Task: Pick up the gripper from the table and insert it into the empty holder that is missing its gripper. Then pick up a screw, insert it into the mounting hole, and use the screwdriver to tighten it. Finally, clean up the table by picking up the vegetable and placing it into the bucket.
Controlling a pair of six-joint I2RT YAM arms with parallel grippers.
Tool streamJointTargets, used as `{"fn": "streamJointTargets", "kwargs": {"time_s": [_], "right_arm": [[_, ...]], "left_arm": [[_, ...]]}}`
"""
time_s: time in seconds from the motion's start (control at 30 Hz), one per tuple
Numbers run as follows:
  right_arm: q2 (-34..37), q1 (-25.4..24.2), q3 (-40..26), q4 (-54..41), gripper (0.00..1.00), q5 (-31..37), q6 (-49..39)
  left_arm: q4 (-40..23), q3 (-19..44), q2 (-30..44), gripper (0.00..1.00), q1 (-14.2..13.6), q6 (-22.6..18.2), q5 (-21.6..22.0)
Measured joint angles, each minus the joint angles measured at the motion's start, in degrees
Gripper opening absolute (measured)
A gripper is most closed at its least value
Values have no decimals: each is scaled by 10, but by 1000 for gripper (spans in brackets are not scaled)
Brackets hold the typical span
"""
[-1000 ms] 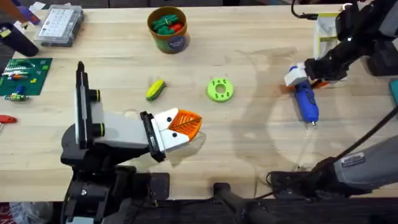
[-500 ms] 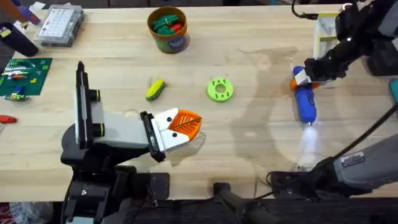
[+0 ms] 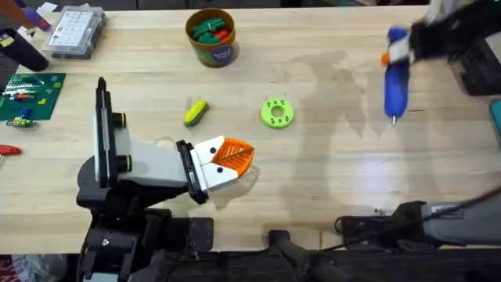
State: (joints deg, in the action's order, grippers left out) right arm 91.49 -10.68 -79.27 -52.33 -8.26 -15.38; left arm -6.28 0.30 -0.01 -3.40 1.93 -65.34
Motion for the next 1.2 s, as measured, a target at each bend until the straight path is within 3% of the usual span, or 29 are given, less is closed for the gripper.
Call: {"fn": "streamJointTargets", "kwargs": {"time_s": [0.2, 0.53, 0.87, 1.2], "right_arm": [[-61, 36, -96, 3, 24, -7, 10], [-96, 107, -221, 79, 24, -11, 20], [-162, 179, -232, 225, 24, -31, 39], [-177, 187, -208, 402, 24, -217, 106]], "left_arm": [[0, 0, 0, 4, 0, 0, 0], [0, 0, 0, 4, 0, 0, 0], [0, 0, 0, 4, 0, 0, 0], [-4, 0, 0, 4, 0, 0, -5]]}}
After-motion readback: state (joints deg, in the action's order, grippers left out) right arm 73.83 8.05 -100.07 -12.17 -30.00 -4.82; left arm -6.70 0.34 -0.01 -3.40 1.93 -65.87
